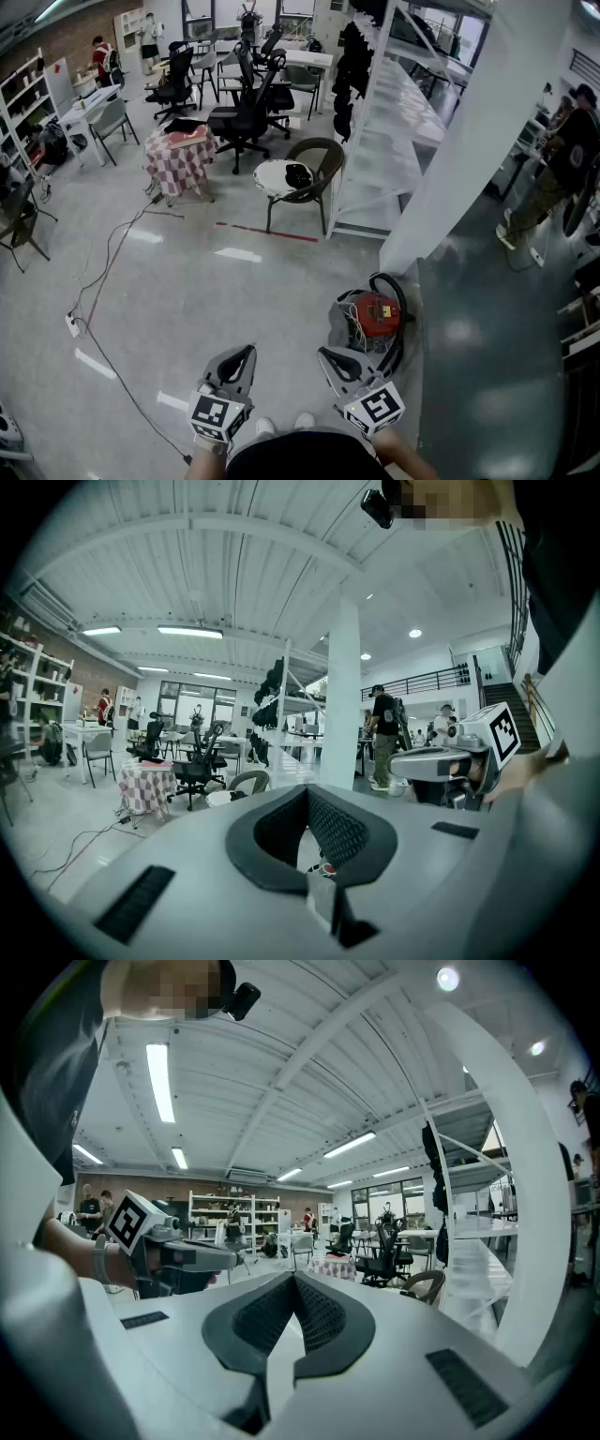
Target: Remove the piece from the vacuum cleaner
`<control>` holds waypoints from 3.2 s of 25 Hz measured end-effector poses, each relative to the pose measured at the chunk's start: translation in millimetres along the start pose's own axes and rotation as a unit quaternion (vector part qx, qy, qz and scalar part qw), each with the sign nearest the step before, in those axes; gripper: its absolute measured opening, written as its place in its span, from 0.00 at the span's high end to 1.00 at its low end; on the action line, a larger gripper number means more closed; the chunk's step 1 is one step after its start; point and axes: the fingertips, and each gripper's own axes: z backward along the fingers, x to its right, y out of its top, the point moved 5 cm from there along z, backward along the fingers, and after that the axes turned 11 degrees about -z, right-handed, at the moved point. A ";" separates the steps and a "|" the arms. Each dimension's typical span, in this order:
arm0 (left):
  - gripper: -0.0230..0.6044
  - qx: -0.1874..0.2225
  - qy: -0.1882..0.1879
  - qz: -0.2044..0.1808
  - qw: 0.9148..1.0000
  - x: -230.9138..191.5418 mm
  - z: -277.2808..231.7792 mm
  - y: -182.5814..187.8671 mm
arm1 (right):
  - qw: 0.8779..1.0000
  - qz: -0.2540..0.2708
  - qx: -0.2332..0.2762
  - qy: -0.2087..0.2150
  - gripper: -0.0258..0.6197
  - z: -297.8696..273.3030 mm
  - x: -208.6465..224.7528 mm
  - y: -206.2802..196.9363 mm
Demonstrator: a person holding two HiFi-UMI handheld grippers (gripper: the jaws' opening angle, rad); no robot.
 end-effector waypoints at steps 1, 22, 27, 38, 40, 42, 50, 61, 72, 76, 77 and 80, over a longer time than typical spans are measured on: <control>0.94 -0.002 0.000 -0.001 1.000 2.0 -0.9 3.4 | 1.000 -0.002 0.003 0.003 0.92 2.5 -0.7 2.9; 0.94 -0.035 -0.019 -0.012 0.999 33.0 -62.2 4.7 | 0.999 -0.029 0.019 0.001 0.92 21.0 55.4 0.2; 0.94 -0.034 -0.032 0.001 0.999 -8.2 -96.5 -7.8 | 1.000 -0.027 0.007 -0.011 0.92 -27.9 76.1 5.8; 0.93 -0.017 -0.086 -0.002 0.996 -194.0 -196.9 -27.4 | 0.998 -0.013 -0.003 -0.057 0.92 -224.3 119.1 44.0; 0.94 -0.016 -0.093 -0.003 0.996 -221.9 -210.1 -27.2 | 0.998 -0.016 0.001 -0.067 0.92 -251.8 123.3 50.6; 0.93 -0.016 -0.101 -0.004 0.995 -244.3 -221.5 -26.9 | 0.997 -0.021 0.003 -0.076 0.92 -273.4 126.4 54.6; 0.93 -0.018 -0.138 -0.001 0.990 -277.0 -261.9 -32.0 | 0.992 -0.042 -0.005 -0.117 0.92 -307.2 150.0 49.1; 0.93 -0.042 -0.244 -0.020 0.969 -205.6 -355.5 -20.9 | 0.974 -0.084 0.004 -0.212 0.92 -246.0 225.2 37.5; 0.93 -0.065 -0.353 -0.066 0.931 -61.4 -447.9 1.8 | 0.931 -0.161 0.044 -0.324 0.92 -103.6 314.1 10.7; 0.93 -0.076 -0.390 -0.079 0.914 -18.6 -470.2 -4.2 | 0.914 -0.178 0.040 -0.363 0.92 -67.1 332.4 -11.7; 0.93 -0.079 -0.402 -0.083 0.908 -10.1 -475.1 -6.1 | 0.908 -0.184 0.039 -0.374 0.92 -60.6 335.5 -17.1; 0.93 -0.094 -0.440 -0.105 0.887 10.1 -489.7 -14.9 | 0.887 -0.210 0.040 -0.410 0.92 -45.3 338.6 -33.6</control>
